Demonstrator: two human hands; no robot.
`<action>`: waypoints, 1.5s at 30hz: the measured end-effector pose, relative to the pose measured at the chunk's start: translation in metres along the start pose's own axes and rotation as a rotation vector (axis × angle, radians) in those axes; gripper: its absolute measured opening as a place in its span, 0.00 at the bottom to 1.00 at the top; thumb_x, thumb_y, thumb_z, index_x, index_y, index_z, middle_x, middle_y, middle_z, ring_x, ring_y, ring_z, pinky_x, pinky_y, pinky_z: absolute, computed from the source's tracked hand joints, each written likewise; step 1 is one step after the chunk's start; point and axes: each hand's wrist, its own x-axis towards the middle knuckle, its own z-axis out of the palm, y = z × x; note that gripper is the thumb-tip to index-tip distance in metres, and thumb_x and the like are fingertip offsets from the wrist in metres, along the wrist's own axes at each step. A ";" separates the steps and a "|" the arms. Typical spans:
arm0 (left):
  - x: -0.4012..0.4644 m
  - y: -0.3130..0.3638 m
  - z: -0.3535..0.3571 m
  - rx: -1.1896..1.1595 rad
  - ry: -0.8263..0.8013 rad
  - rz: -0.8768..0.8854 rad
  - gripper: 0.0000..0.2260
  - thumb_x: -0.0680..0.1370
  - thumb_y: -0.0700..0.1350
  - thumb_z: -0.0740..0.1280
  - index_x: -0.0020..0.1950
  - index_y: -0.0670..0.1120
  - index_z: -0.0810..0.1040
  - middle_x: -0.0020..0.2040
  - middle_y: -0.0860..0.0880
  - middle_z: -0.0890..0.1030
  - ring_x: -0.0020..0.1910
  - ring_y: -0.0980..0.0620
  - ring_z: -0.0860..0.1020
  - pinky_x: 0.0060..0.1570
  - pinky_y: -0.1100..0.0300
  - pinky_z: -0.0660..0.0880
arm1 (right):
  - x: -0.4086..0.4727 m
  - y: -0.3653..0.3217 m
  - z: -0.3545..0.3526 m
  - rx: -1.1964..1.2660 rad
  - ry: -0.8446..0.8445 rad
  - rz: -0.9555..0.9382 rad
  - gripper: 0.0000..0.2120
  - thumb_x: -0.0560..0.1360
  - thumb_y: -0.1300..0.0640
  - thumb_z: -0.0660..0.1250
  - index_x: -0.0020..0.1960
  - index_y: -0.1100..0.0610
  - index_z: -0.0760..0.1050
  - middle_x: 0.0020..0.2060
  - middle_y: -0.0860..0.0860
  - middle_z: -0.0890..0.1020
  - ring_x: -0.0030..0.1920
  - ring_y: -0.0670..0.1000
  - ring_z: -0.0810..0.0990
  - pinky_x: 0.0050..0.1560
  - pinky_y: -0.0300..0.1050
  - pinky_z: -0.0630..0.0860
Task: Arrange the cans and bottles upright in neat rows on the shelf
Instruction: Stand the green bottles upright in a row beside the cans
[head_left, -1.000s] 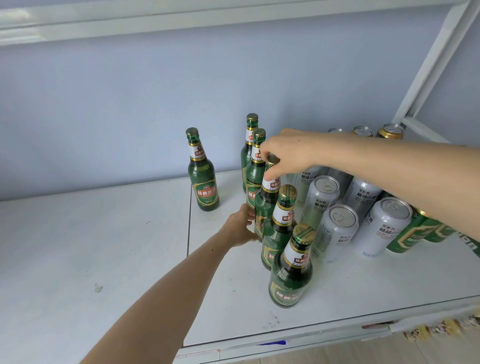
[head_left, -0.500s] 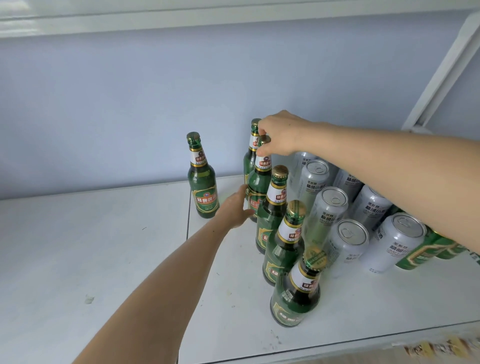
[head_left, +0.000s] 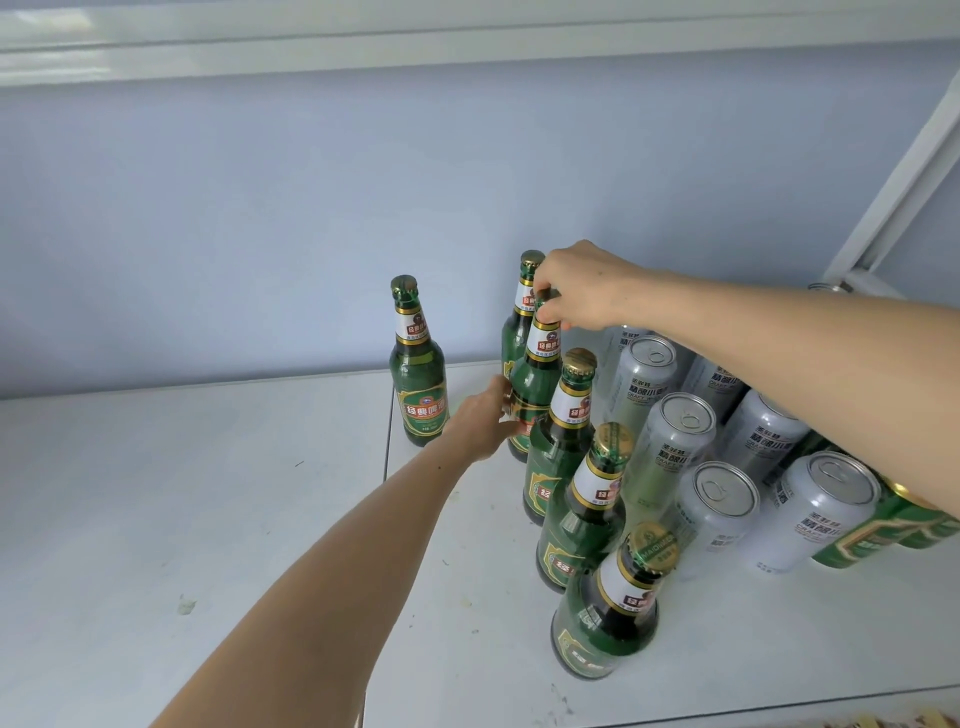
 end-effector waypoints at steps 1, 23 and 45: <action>-0.001 -0.001 -0.001 0.006 -0.006 0.003 0.21 0.78 0.45 0.69 0.67 0.42 0.65 0.64 0.44 0.77 0.62 0.43 0.76 0.60 0.44 0.74 | -0.001 -0.001 0.000 0.001 -0.007 -0.001 0.06 0.76 0.61 0.67 0.49 0.65 0.75 0.36 0.56 0.78 0.42 0.59 0.84 0.43 0.53 0.80; 0.016 -0.010 -0.033 0.020 0.033 -0.025 0.26 0.82 0.46 0.62 0.76 0.42 0.57 0.73 0.40 0.68 0.67 0.42 0.72 0.63 0.51 0.71 | 0.012 -0.010 -0.034 -0.157 0.167 0.206 0.29 0.76 0.43 0.65 0.69 0.61 0.65 0.63 0.59 0.72 0.61 0.61 0.74 0.57 0.55 0.74; 0.051 0.007 -0.042 -0.120 0.045 0.061 0.26 0.82 0.38 0.60 0.78 0.49 0.55 0.71 0.40 0.72 0.64 0.39 0.75 0.63 0.44 0.72 | 0.061 0.007 -0.005 -0.004 0.077 0.066 0.10 0.77 0.60 0.66 0.49 0.68 0.78 0.46 0.63 0.82 0.48 0.63 0.83 0.47 0.55 0.79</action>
